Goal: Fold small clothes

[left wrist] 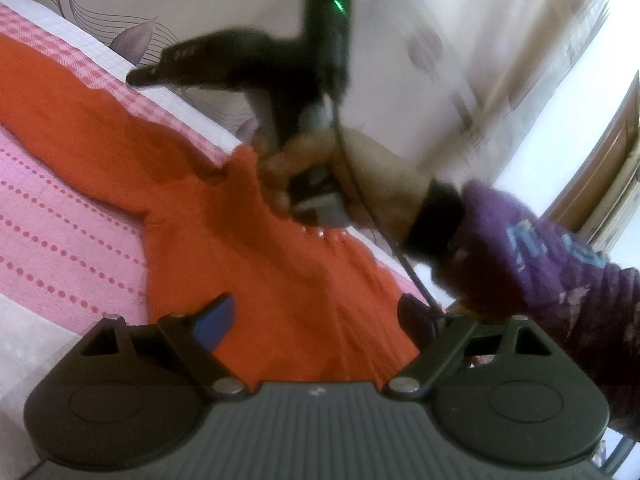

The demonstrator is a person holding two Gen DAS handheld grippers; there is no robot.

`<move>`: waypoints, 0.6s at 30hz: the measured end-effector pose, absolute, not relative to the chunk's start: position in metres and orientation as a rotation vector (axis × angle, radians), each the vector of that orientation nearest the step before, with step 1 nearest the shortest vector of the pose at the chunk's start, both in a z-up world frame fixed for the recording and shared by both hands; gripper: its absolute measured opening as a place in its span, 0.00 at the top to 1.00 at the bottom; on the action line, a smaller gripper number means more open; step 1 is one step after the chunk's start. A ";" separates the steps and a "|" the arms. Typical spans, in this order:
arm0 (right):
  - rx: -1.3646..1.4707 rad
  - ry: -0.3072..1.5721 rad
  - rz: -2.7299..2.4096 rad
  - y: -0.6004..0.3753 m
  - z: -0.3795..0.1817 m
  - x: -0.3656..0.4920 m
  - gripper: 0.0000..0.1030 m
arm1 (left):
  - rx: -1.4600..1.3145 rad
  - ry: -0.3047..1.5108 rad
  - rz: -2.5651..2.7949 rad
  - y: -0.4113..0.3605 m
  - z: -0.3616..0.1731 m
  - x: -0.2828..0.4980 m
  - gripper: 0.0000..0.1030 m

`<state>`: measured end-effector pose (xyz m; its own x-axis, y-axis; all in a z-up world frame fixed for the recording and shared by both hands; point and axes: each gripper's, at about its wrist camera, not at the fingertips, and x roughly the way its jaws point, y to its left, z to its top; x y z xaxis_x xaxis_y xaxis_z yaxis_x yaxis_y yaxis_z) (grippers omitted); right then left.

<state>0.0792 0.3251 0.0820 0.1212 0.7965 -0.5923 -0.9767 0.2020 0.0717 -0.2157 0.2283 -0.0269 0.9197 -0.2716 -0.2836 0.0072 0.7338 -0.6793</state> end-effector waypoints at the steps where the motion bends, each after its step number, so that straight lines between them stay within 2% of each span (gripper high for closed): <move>1: -0.306 0.576 1.349 0.316 0.088 0.085 1.00 | -0.735 0.381 -0.158 0.228 -0.027 -0.216 0.14; 3: -0.188 0.519 1.324 0.285 0.107 0.097 0.96 | -0.734 0.382 -0.158 0.229 -0.027 -0.216 0.14; 4: -0.153 0.500 1.306 0.267 0.115 0.101 0.85 | -0.734 0.382 -0.158 0.229 -0.027 -0.215 0.14; 5: -0.116 0.501 1.298 0.249 0.120 0.105 0.79 | -0.735 0.382 -0.159 0.229 -0.027 -0.215 0.14; 9: -0.154 0.518 1.177 0.172 0.119 0.103 0.70 | -0.731 0.385 -0.161 0.230 -0.027 -0.215 0.14; 11: -0.137 0.545 1.109 0.120 0.109 0.094 0.61 | -0.728 0.386 -0.161 0.230 -0.028 -0.215 0.14; 14: -0.011 0.507 0.977 0.020 0.098 0.070 0.33 | -0.730 0.385 -0.164 0.230 -0.029 -0.215 0.14; 15: 0.066 0.483 0.906 -0.023 0.094 0.062 0.18 | -0.730 0.384 -0.162 0.231 -0.028 -0.215 0.14; 16: 0.150 0.465 0.829 -0.067 0.090 0.057 0.07 | -0.728 0.384 -0.158 0.231 -0.028 -0.215 0.14; 18: 0.314 0.458 0.654 -0.155 0.076 0.051 0.03 | -0.730 0.382 -0.157 0.229 -0.028 -0.215 0.14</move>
<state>0.0512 -0.1546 0.0760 0.7002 0.6443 -0.3076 -0.5089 0.7526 0.4180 -0.2146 0.2293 -0.0282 0.9197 -0.2704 -0.2847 0.0078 0.7375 -0.6753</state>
